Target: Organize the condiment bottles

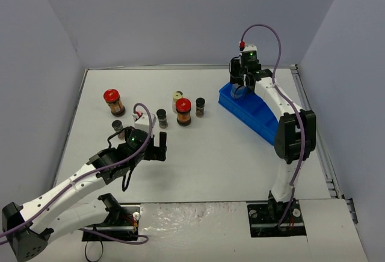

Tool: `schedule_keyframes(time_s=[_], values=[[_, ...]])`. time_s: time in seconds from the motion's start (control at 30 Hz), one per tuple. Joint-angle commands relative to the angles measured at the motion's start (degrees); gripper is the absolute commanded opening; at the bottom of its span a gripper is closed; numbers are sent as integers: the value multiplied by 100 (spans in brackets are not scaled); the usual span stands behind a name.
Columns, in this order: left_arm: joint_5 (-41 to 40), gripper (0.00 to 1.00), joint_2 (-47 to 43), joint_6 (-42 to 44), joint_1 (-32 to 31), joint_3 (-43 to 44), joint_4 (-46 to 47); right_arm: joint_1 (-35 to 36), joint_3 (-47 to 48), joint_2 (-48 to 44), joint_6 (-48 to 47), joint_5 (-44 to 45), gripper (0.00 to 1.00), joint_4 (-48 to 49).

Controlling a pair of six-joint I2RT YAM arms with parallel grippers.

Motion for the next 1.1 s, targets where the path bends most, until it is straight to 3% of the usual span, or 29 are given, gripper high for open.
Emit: schedule_keyframes(time_s=[0.0, 0.17, 0.57, 0.9, 1.07], values=[[46, 97, -67, 116, 45, 384, 115, 3, 76, 97, -59, 61, 0, 698], [19, 97, -120, 136, 55, 366, 130, 17, 32, 236, -3, -50, 11, 698], [71, 97, 93, 134, 106, 406, 332, 35, 6, 6, 45, -272, 80, 573], [-148, 97, 498, 239, 241, 936, 278, 168, -466, -1474, 97, -459, 98, 144], [37, 97, 814, 135, 803, 1258, 192, 482, -997, -2439, -116, -754, 100, 101]])
